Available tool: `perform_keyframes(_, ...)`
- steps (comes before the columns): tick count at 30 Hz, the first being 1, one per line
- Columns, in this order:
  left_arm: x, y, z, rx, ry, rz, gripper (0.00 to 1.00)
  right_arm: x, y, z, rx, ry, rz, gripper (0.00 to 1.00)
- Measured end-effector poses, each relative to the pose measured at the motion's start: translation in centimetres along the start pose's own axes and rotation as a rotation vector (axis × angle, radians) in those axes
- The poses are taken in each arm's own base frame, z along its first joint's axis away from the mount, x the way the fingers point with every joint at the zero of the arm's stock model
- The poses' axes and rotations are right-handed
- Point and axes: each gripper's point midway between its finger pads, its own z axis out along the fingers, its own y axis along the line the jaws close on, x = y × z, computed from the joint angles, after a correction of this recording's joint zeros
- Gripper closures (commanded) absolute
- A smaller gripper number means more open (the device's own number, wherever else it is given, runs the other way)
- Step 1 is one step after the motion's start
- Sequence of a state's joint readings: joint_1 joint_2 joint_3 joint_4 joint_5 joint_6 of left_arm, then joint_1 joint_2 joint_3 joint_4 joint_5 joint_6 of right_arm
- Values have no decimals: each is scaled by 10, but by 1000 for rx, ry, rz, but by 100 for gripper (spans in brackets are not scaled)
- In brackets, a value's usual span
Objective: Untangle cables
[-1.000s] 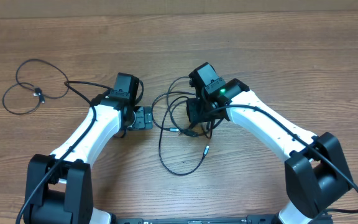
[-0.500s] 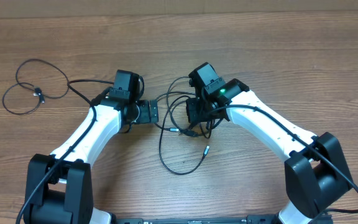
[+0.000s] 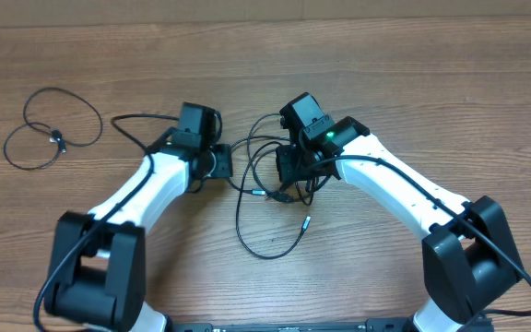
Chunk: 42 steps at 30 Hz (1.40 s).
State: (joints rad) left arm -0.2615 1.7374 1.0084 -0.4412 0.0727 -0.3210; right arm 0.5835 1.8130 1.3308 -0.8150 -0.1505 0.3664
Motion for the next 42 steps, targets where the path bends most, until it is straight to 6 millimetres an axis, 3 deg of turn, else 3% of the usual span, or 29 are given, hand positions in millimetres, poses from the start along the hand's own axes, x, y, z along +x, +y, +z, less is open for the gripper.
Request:
perform_keyframes(9,4,-8,26,32,22,12,51,1,0,0,0,2,0,96)
perform_keyframes(15,3,-8,30,35,18,11,96,6,-4,4,8,18,3,96)
perform_keyframes(24,6,-12,31,61,31,74,96,8,-10,5,23,21,9,96)
perform_keyframes(27,7,-13,31,67,38,93,96,4,-11,-2,1,9,-1,96)
perform_keyframes(32,18,-25,28,144,92,143,95,-11,1,-40,-62,-83,-41,96)
perform_keyframes(36,32,-57,21,354,142,241,91,-19,14,-72,-108,-163,-72,96)
perform_keyframes(39,38,-74,13,466,155,286,91,-20,18,-87,-127,-197,-84,96)
perform_keyframes(42,40,-77,11,494,157,305,83,-22,26,-97,-165,-222,-98,96)
